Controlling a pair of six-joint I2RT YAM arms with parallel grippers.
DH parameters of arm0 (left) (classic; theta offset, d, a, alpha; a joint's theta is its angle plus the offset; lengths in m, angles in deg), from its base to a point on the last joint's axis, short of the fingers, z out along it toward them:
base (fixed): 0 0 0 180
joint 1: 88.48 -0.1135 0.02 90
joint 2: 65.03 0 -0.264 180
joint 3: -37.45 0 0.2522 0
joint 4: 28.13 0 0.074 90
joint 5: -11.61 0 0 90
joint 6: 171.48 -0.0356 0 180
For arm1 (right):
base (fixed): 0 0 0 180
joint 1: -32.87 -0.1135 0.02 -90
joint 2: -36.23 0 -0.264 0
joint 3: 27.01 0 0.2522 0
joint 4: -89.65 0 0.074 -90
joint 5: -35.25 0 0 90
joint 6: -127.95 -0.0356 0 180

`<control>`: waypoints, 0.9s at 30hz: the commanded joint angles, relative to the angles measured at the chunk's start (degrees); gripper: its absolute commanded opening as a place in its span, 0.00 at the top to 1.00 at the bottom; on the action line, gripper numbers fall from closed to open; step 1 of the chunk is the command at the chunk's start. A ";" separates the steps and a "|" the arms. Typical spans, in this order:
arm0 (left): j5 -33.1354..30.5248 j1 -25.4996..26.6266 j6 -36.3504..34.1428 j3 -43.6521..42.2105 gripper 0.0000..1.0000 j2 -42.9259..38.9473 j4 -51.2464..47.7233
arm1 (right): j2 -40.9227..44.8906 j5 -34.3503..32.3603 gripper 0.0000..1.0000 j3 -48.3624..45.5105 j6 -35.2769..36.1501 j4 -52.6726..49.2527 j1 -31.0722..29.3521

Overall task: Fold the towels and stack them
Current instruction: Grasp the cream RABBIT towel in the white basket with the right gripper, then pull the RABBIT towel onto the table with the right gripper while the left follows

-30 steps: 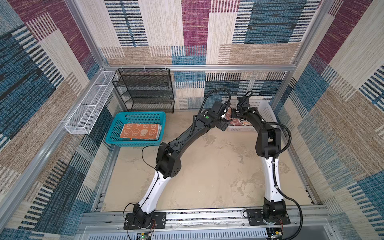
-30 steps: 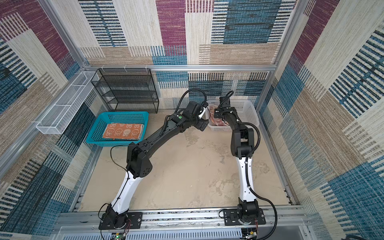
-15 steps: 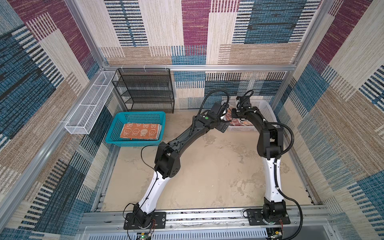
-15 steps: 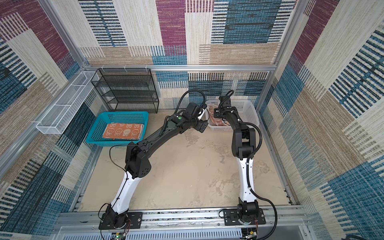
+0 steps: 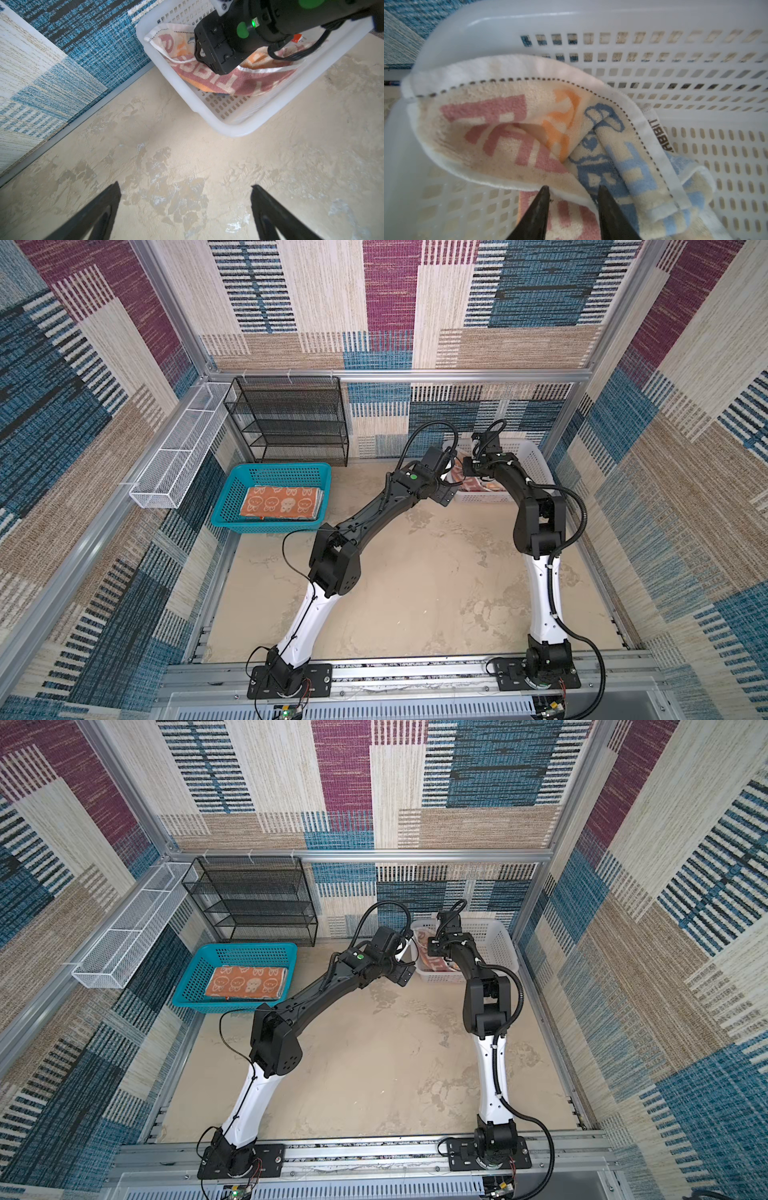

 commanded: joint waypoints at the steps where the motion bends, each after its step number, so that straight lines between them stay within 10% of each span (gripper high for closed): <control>1: -0.77 0.04 -0.31 0.16 0.00 -0.22 0.41 | -0.65 -1.12 0.58 0.71 3.15 -0.69 -0.10; 12: -0.48 0.04 0.13 -0.11 0.00 0.48 0.63 | -0.77 -2.54 0.60 -1.19 5.48 -0.05 -0.11; 19: -0.83 0.04 0.48 -0.53 0.00 0.15 0.35 | -1.24 -0.73 0.99 2.01 1.76 -1.35 -0.10; 27: -3.95 -0.52 3.89 -0.90 0.00 -4.02 -2.00 | 8.11 5.20 1.00 1.07 -1.91 -3.27 -0.61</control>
